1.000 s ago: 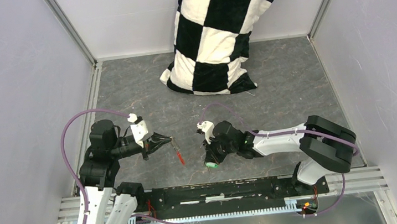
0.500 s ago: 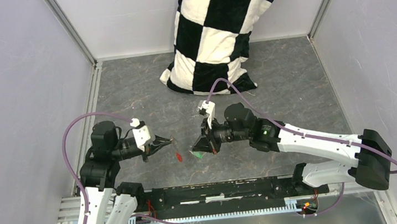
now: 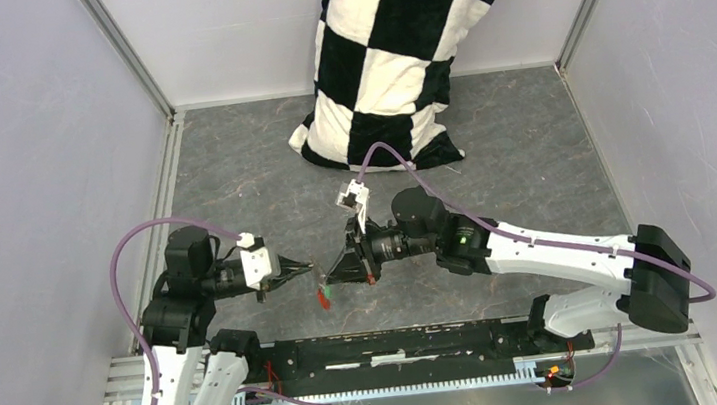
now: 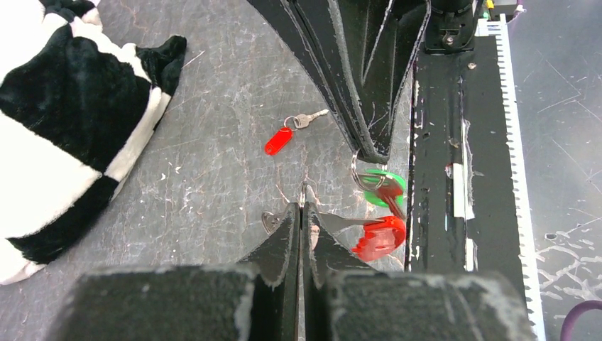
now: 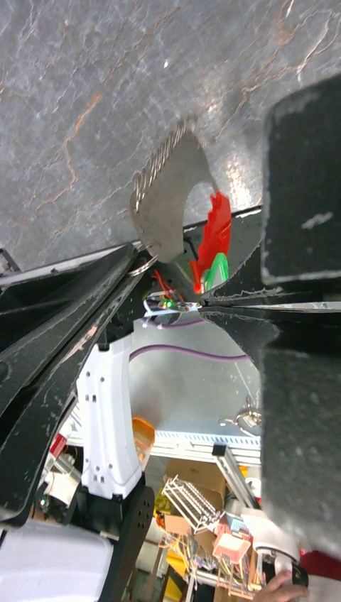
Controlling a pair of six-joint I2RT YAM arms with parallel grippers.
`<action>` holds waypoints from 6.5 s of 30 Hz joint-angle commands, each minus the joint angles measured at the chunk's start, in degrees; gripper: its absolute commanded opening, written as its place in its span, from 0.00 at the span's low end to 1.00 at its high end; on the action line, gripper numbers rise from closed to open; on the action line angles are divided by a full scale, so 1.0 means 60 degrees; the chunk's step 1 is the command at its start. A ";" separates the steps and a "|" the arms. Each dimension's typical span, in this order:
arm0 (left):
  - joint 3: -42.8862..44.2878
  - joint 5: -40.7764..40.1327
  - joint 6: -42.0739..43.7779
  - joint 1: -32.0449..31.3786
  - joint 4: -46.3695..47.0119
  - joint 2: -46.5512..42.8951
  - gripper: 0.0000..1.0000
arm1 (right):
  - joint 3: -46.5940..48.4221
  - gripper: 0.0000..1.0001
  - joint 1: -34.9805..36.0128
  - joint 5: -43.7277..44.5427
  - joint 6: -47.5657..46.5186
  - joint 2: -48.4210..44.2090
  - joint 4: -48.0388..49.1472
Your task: Put the keys on the keyring
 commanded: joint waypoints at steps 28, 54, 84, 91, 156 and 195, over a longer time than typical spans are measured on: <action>0.0226 0.0471 -0.0181 0.0030 0.0517 -0.0338 0.02 | 0.0137 0.00 0.0074 0.0241 0.0754 0.0620 0.0590; 0.0044 0.0559 -0.0127 0.0037 0.0517 -0.0454 0.02 | -0.0010 0.00 0.0015 0.0434 0.0988 0.0514 0.1240; 0.0040 0.0889 0.1035 0.0037 -0.0404 -0.0516 0.02 | -0.0215 0.00 -0.0133 0.0889 0.1220 0.0365 0.1541; 0.0057 0.0924 0.1032 0.0037 -0.0393 -0.0540 0.02 | -0.0240 0.00 -0.0188 0.0943 0.1233 0.0389 0.1396; 0.0062 0.0689 0.0851 0.0037 -0.0285 -0.0565 0.02 | -0.0140 0.00 0.0028 0.0232 0.1110 0.0486 0.1741; -0.0084 0.0721 0.1539 0.0037 -0.0785 -0.0719 0.02 | -0.0145 0.00 -0.0192 0.0583 0.1336 0.0377 0.1813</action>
